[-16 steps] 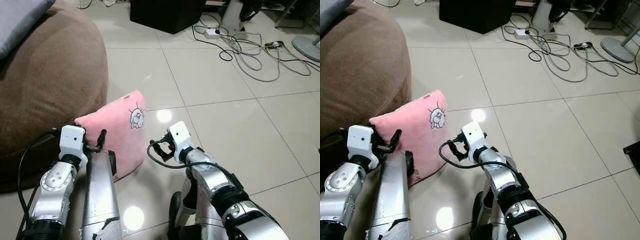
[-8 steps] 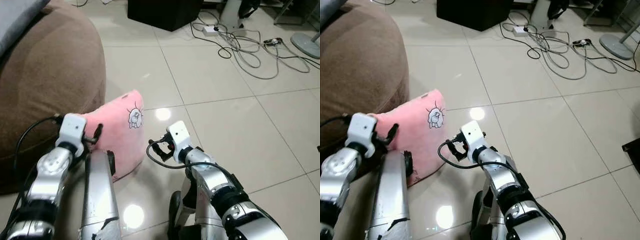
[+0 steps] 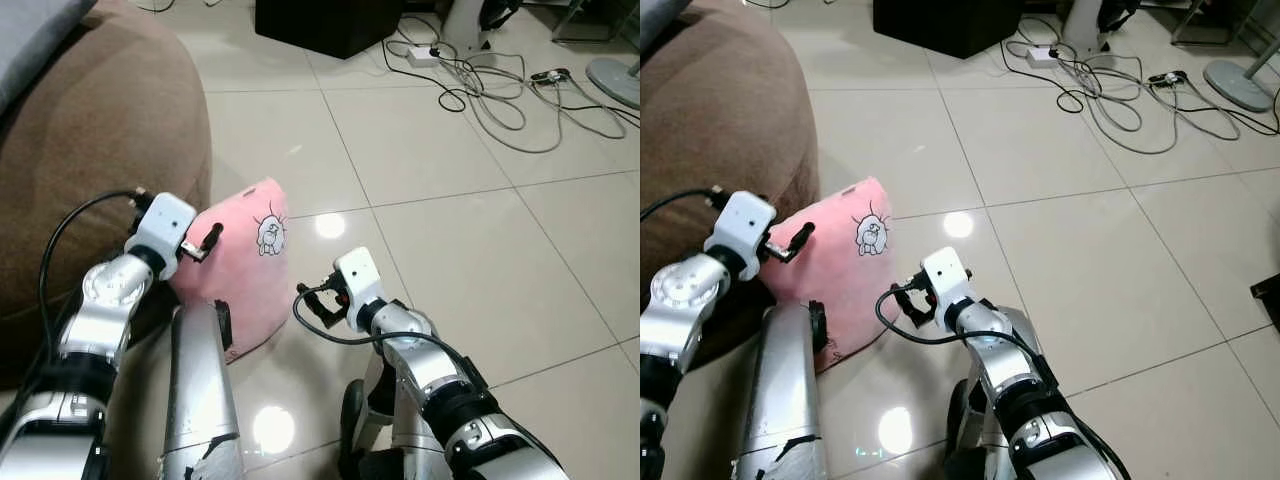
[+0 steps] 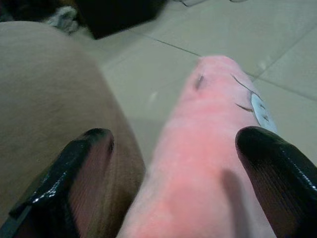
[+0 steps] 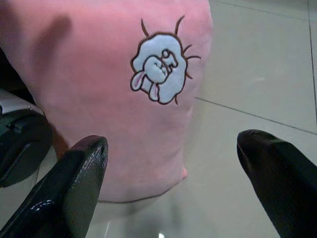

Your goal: Move the pillow to the sofa from floor

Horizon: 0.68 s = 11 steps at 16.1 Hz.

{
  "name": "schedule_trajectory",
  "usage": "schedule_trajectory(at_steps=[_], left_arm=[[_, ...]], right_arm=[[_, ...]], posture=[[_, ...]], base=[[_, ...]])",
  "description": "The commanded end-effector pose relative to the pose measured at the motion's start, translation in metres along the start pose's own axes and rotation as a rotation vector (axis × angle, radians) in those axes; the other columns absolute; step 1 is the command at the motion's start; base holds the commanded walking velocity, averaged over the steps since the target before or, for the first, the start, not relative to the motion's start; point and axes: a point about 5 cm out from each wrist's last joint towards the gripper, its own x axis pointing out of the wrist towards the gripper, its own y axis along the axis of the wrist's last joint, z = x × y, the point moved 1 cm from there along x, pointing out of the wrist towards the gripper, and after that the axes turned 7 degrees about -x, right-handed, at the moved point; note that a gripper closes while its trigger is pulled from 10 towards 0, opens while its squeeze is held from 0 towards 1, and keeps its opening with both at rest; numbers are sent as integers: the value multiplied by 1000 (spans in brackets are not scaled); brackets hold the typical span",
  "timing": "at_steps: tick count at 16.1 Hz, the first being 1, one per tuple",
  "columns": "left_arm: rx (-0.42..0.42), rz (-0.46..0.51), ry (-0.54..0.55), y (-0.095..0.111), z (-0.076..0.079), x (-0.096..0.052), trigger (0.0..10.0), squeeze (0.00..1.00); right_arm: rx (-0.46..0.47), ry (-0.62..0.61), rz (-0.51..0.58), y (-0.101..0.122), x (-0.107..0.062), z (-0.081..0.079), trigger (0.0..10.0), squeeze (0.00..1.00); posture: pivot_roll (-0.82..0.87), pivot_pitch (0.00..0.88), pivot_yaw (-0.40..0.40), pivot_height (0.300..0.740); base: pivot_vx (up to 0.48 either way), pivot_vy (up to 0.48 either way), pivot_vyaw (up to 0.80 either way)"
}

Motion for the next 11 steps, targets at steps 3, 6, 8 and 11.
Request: schedule_trajectory(at_steps=[3, 6, 8, 11], left_arm=[[81, -98, -126, -8, 7, 7, 10000, 0], [152, -168, -224, -10, 17, 15, 10000, 0], [192, -221, -237, -11, 22, 24, 10000, 0], [213, -240, -219, -7, 23, 30, 10000, 0]], right_arm=[[13, -6, -24, -6, -3, 1, 10000, 0], [12, -2, -20, -4, -2, 0, 10000, 0], [5, 5, 5, 3, 0, -1, 10000, 0], [3, -4, 14, 5, -2, 2, 10000, 0]], posture=[[240, 245, -164, 437], [248, 247, -164, 437], [240, 246, -163, 437], [225, 250, -163, 437]], base=[[0, 0, 0], [0, 0, 0], [0, 0, 0], [0, 0, 0]])
